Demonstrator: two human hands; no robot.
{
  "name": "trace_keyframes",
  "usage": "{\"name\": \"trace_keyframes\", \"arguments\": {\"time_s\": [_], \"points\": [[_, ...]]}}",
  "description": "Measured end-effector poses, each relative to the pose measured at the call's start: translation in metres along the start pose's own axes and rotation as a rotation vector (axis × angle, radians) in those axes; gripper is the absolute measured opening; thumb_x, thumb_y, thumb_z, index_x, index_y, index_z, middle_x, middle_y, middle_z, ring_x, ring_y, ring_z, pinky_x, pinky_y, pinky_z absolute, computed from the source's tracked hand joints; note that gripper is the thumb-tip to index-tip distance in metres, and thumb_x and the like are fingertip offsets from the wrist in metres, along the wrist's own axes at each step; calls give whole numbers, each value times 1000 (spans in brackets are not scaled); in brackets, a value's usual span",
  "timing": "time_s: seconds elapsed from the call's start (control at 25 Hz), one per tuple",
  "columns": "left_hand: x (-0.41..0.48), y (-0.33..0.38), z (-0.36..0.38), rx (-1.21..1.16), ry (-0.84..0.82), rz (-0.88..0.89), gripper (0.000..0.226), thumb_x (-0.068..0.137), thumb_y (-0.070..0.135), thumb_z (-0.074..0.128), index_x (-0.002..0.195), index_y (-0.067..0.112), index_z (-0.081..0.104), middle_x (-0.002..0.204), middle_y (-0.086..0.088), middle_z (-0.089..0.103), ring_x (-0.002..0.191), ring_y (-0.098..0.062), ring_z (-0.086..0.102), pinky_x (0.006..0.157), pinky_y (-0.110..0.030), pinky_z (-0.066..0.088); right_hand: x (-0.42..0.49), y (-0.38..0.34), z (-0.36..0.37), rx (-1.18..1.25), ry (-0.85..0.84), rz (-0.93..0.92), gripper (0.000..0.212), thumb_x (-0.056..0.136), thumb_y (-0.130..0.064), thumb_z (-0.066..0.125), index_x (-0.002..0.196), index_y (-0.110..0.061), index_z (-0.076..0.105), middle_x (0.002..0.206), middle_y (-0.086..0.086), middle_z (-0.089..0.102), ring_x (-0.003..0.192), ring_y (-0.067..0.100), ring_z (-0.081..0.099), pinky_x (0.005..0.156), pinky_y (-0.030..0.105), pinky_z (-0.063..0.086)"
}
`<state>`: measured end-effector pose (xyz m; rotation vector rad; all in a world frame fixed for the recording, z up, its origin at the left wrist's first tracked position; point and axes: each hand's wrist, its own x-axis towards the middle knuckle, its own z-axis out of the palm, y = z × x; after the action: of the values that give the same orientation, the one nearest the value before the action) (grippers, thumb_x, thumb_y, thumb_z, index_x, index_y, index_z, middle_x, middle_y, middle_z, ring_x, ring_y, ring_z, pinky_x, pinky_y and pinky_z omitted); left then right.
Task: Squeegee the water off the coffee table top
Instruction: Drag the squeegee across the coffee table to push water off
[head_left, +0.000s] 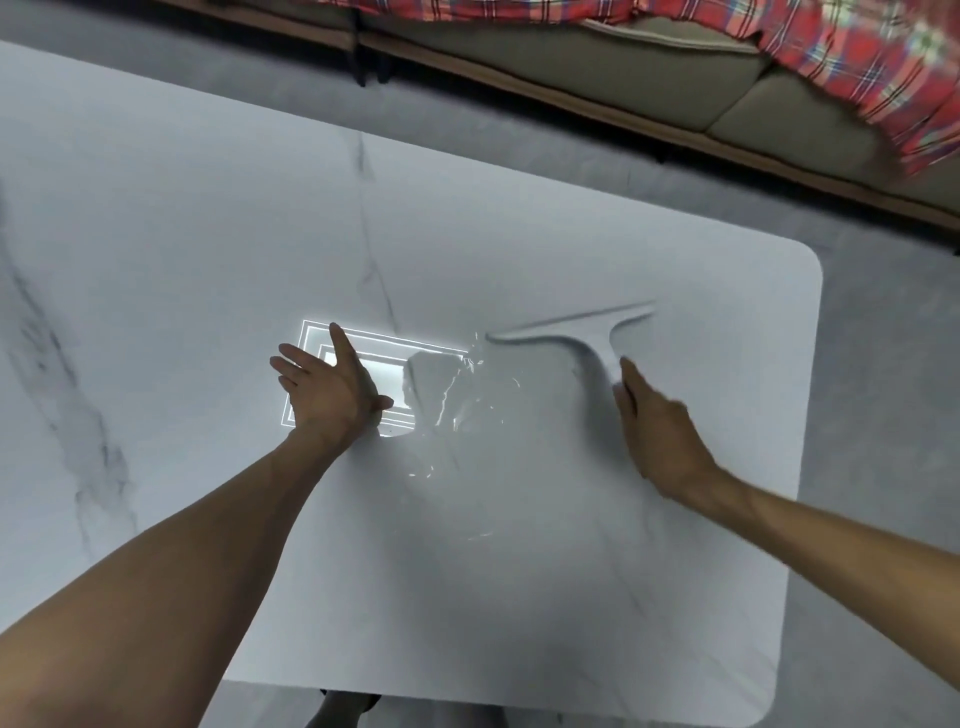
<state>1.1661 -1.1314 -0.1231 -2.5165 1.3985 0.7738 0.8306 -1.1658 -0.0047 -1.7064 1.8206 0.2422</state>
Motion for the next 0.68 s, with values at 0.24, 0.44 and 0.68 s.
{"name": "trace_keyframes", "arguments": {"time_s": [0.24, 0.44, 0.68], "points": [[0, 0, -9, 6, -49, -7, 116, 66, 50, 81, 152, 13, 12, 141, -54, 9, 133, -67, 11, 109, -62, 26, 7, -40, -32, 263, -11, 77, 43, 103, -35, 32, 145, -27, 37, 96, 9, 62, 72, 21, 53, 61, 30, 45], [-12, -30, -33, -45, -78, 145, 67, 86, 13, 56, 146, 8, 26, 139, -33, 33, 120, -48, 38, 85, -43, 44, 117, -136, -32, 419, 60, 143, 18, 98, -31, 26, 105, -30, 43, 90, 14, 57, 55, 25, 50, 39, 25, 38], [-77, -66, -9, -1, -10, 112, 49, 81, 4, 57, 128, -2, 43, 111, -32, 48, 97, -45, 50, 76, -46, 47, 51, -113, 17, 64, -64, -233, 45, 103, -28, 30, 148, -25, 34, 118, 18, 64, 107, 40, 56, 91, 43, 45]]}}
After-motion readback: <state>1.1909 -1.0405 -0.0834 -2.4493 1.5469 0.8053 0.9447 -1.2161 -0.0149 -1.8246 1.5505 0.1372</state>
